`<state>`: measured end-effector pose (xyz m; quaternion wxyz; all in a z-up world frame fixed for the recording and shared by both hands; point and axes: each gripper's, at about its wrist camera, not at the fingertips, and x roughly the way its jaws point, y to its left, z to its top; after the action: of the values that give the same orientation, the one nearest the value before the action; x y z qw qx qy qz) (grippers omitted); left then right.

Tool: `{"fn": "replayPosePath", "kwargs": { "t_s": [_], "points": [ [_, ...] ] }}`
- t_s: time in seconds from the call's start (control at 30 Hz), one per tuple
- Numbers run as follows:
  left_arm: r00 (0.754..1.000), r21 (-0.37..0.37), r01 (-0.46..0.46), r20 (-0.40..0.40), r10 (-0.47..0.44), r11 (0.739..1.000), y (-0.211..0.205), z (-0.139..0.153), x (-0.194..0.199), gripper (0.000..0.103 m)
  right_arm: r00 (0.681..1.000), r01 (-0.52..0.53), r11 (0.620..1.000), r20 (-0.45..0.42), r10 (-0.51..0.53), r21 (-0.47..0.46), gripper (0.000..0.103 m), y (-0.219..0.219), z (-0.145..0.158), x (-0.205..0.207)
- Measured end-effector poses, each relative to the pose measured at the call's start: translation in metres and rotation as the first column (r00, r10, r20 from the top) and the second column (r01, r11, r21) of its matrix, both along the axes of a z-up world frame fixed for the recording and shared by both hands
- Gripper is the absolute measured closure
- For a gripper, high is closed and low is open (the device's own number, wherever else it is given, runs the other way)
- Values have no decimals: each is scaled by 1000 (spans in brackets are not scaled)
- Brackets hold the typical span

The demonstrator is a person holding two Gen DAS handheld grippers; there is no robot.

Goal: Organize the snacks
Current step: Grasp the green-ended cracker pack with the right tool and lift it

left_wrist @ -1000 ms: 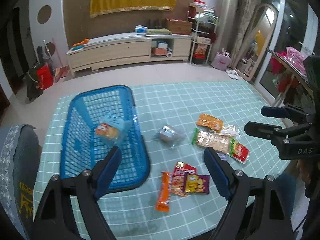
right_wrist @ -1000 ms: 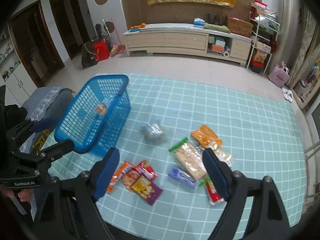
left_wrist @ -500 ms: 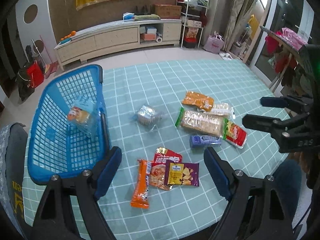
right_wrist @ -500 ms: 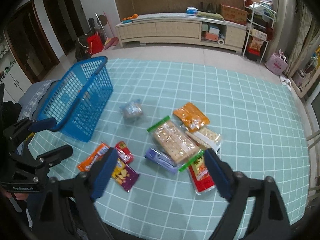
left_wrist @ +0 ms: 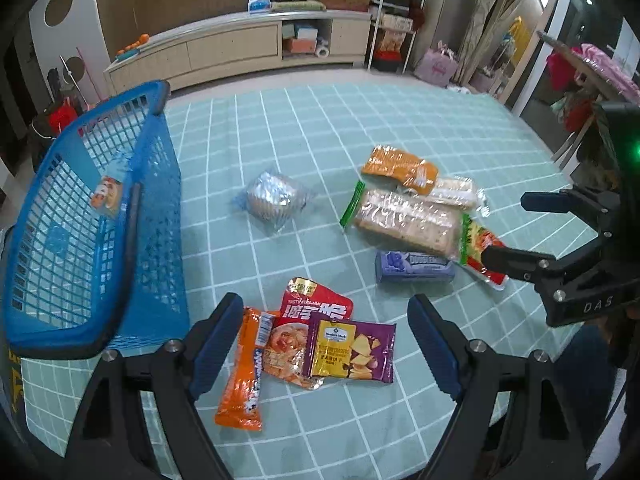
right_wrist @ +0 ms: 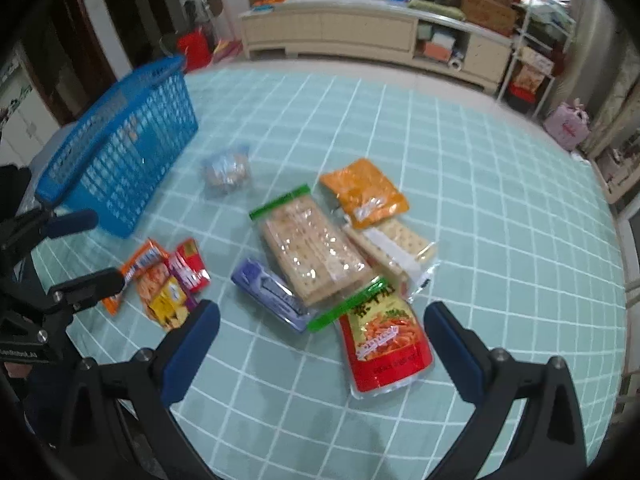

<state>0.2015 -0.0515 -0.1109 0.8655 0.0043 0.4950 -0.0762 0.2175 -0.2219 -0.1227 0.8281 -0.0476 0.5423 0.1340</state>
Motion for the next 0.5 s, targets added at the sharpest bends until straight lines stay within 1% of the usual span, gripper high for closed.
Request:
{"fn": "replayPosePath", "kwargs": {
  "t_s": [0.13,0.3,0.33,0.37,0.43,0.5],
  "points": [
    [1000,-4,0,-26,0,1000,-2,-14,11,20,998,-69,997,-13,69,-46,0,8,-18,12],
    [998,20,5,-56,-4,1000,-4,-28,27,20,992,-128,990,-12,127,-62,2,21,-30,34],
    [998,23,5,-62,-4,1000,-3,-30,29,20,990,-139,988,-22,138,-60,7,24,-33,39],
    [998,24,5,-66,-4,1000,-3,-33,31,20,988,-152,986,-36,150,-63,16,28,-37,44],
    [997,20,5,-76,-3,1000,1,-36,34,20,982,-184,980,-63,179,-80,26,36,-45,52],
    [996,11,1,-84,0,1000,3,-40,38,20,974,-216,973,-87,209,-83,26,41,-52,57]
  ]
}}
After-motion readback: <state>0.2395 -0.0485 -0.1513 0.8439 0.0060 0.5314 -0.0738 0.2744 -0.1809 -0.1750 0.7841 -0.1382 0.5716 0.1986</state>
